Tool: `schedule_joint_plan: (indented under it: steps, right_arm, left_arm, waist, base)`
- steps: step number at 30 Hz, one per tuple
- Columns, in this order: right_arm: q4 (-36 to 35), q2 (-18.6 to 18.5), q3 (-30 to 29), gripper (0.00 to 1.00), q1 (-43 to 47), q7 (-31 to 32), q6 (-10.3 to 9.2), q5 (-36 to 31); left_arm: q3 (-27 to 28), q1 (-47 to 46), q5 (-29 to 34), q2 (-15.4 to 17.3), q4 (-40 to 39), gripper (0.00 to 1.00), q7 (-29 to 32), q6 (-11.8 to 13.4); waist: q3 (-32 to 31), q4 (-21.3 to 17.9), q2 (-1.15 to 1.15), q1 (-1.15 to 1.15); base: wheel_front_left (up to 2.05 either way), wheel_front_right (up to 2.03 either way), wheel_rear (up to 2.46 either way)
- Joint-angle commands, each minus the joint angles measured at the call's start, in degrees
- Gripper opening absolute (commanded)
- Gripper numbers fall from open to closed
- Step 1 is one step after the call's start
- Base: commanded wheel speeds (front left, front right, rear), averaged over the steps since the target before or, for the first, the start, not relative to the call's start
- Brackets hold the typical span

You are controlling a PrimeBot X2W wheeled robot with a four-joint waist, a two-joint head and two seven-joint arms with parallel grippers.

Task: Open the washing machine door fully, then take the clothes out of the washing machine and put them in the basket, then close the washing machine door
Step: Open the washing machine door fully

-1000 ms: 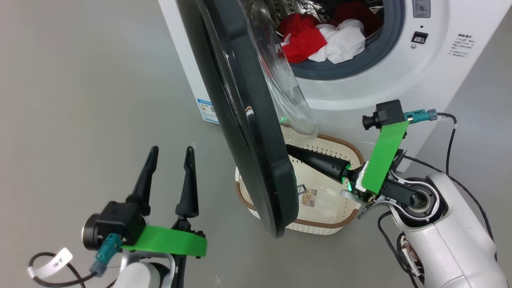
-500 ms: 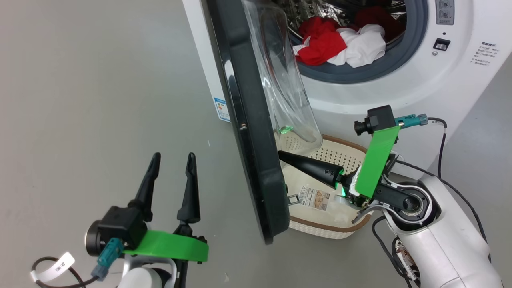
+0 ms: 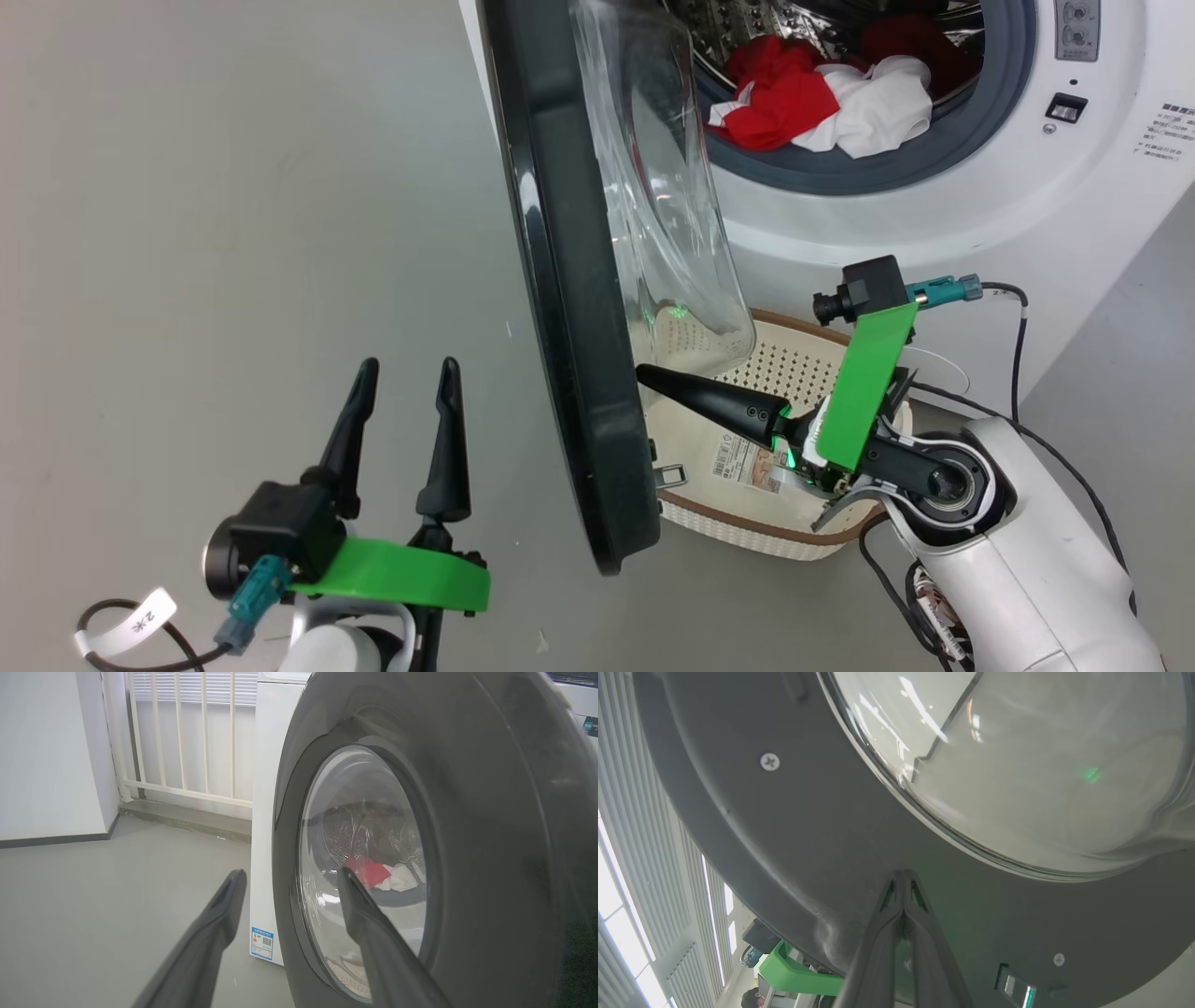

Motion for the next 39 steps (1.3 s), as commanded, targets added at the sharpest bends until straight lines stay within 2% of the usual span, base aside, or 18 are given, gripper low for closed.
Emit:
schedule_joint_plan:
  steps: [1,7,9,10,12,13,14,26,39]
  right_arm:
    - [-1.4,1.1,1.5,0.00,0.1,-0.5,0.45,0.4]
    - [-1.0,1.0,0.8,0.00,0.3,-3.4,0.45,-1.5]
    - [-1.2,0.9,0.5,0.30,0.5,-4.7,0.45,-3.4]
    - [-1.5,0.9,0.2,0.39,0.7,-5.5,0.45,-4.2]
    - [-2.6,0.8,-0.2,0.49,1.3,-7.3,0.45,-6.8]
    - [-3.4,0.6,-0.4,0.84,1.6,-8.6,0.45,-8.7]
    - [-4.6,0.3,-0.3,1.00,1.9,-9.9,0.45,-11.2]
    - [-16.6,-0.2,-1.7,1.00,11.0,-25.3,0.45,-36.8]
    - [-16.5,0.4,-8.5,1.00,17.0,-43.5,0.45,-63.8]
  left_arm:
    - [1.7,-0.3,-0.9,0.8,-1.4,1.00,-0.5,0.2]
    - [1.8,0.0,-2.1,0.7,-1.7,1.00,-0.6,-0.1]
    - [1.8,0.1,-2.4,0.7,-1.8,1.00,-0.6,-0.2]
    - [1.8,0.2,-2.6,0.7,-1.9,1.00,-0.6,-0.2]
    - [1.8,0.3,-3.0,0.7,-1.9,1.00,-0.6,-0.4]
    - [1.9,0.4,-3.1,0.7,-1.9,1.00,-0.6,-0.4]
    - [1.9,0.4,-3.2,0.7,-1.9,1.00,-0.6,-0.4]
    - [3.0,2.3,-3.8,0.6,-3.4,1.00,-0.7,0.0]
    - [3.0,3.9,1.1,0.6,-4.7,1.00,-0.8,-0.6]
  waist:
    - [-0.2,0.1,0.00,0.00]
    - [-0.2,-0.1,0.00,0.00]
    - [-0.3,-0.2,0.00,0.00]
    - [-0.3,-0.3,0.00,0.00]
    - [-0.3,-0.5,0.00,0.00]
    - [-0.4,-0.6,0.00,0.00]
    - [-0.4,-0.7,0.00,0.00]
    - [-1.1,-2.1,0.00,0.00]
    - [-1.2,-3.5,0.00,0.00]
  base:
    - [0.00,0.00,0.00]
    - [0.00,0.00,0.00]
    - [0.00,0.00,0.00]
    - [0.00,0.00,0.00]
    - [0.00,0.00,0.00]
    - [0.00,0.00,0.00]
    - [0.00,0.00,0.00]
    - [0.00,0.00,0.00]
    - [0.00,0.00,0.00]
